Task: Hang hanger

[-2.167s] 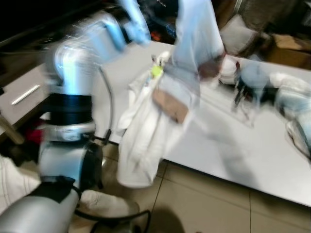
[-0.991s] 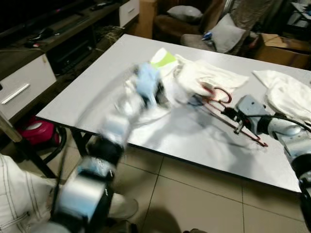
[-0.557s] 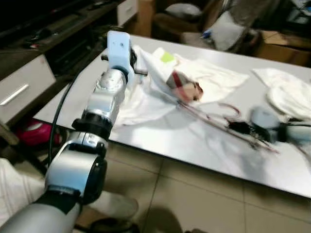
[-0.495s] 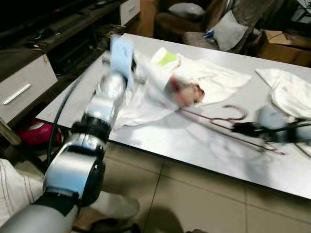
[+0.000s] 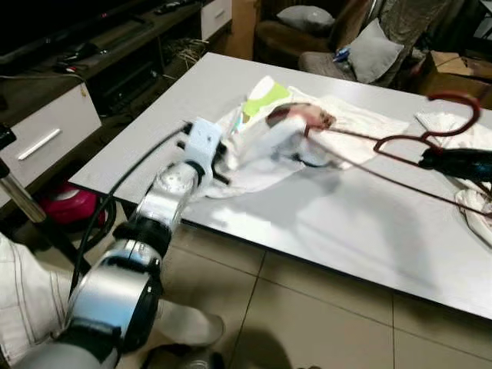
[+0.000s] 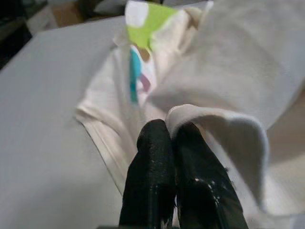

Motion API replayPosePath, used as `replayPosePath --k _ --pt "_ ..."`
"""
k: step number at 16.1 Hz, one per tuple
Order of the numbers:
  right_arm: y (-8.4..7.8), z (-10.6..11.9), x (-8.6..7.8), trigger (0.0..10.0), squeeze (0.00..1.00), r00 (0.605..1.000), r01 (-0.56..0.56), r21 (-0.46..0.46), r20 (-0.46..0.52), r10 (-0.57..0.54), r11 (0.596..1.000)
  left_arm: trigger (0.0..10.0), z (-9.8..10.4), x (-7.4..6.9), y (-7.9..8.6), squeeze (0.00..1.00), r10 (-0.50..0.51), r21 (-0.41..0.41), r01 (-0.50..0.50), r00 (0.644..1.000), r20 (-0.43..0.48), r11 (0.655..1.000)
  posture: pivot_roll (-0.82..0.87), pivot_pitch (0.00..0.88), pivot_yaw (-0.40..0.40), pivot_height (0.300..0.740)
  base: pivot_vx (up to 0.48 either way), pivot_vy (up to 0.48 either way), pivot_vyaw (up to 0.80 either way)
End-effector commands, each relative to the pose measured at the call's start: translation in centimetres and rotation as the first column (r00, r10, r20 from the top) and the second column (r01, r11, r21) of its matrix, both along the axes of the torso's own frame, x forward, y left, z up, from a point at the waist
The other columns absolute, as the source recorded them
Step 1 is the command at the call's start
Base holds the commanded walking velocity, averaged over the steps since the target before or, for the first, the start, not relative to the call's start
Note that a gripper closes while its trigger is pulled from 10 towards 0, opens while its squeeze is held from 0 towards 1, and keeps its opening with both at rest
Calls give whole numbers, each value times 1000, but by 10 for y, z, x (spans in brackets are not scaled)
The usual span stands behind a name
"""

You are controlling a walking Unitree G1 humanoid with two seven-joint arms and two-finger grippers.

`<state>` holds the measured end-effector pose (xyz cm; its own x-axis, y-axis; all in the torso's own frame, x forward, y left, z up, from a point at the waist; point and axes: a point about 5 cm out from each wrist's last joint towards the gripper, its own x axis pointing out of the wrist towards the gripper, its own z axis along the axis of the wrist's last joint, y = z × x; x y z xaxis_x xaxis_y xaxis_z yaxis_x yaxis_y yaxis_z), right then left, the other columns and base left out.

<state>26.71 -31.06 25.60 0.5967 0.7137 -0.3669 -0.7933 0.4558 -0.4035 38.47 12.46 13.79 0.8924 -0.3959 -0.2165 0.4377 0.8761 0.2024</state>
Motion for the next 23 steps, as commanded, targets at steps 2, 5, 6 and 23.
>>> replayPosePath --k 2,5,6,23 --pt "2 -15 -2 10000 0 998 60 -50 -33 -62 997 10000 15 2 3 659 -2 -70 7 997 71 998 -89 0 18 740 0 0 0" --pt "15 -32 3 10000 0 995 81 -41 -62 -84 996 10000 46 5 6 1000 3 -269 39 988 155 962 -82 0 12 740 0 0 0" --pt "20 -35 3 10000 0 994 79 -43 -71 -82 996 10000 52 5 7 1000 -15 -284 64 985 171 957 -82 0 12 740 0 0 0" --pt "23 -6 -29 10000 0 982 190 332 -60 -180 924 10000 50 -95 38 1000 -530 -164 527 848 29 834 -87 0 39 740 0 0 0"
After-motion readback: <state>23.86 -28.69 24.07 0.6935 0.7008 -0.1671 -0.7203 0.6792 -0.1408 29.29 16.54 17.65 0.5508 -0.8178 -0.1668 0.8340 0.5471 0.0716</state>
